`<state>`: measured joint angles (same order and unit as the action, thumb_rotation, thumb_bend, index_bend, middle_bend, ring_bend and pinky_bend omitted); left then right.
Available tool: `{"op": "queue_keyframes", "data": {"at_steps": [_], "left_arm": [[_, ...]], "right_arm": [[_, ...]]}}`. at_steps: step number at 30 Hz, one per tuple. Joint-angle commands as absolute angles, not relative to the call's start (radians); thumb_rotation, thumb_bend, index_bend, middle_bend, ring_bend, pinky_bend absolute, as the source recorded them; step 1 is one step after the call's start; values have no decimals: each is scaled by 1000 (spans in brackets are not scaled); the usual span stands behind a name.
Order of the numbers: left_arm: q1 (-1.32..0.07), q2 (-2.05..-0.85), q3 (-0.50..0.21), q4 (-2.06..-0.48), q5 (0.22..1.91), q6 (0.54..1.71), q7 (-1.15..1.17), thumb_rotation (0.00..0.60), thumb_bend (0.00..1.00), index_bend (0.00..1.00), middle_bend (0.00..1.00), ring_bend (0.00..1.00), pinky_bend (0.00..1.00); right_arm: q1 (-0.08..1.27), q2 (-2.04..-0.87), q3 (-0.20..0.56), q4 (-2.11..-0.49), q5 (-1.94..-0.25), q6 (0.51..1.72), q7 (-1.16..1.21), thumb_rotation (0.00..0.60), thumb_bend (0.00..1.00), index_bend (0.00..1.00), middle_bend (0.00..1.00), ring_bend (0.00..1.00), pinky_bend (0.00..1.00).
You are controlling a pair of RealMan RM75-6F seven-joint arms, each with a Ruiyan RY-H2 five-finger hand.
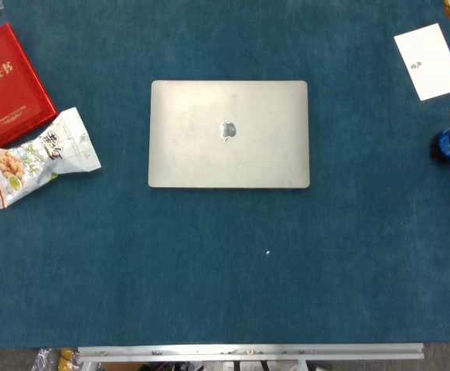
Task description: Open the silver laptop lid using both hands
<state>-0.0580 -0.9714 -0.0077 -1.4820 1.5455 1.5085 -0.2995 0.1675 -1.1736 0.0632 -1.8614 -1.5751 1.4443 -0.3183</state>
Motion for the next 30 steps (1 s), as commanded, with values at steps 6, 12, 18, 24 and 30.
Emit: {"op": "queue_keyframes", "data": {"at_steps": [6,12,18,24,30], "left_arm": [[-52,-971,-8,-1476,1549,1520,-308,600,297,346,320,259,233],[-50,-968,-8,-1474,1551,1525,-313,600,298,346,320,259,233],[-44,-960,-9,-1477,1552,1537,-311,600,298,345,315,259,233],[-34,-954,-9,-1485,1546,1548,-310,600,298,344,315,259,233],[-26,-950,-8,-1495,1547,1558,-305,600,297,344,314,259,233]], "right_arm": [[171,-1170,59,-1876,-1584,1438,-311,600,354,156,227,190,293],[194,-1162,67,-1899,-1601,1417,-304,600,353,156,227,190,293],[251,-1153,84,-1922,-1588,1332,-318,600,269,156,227,190,293],[323,-1184,108,-1901,-1579,1247,-366,600,76,156,227,190,293],[419,-1247,151,-1867,-1502,1128,-397,600,3,156,216,179,294]]}}
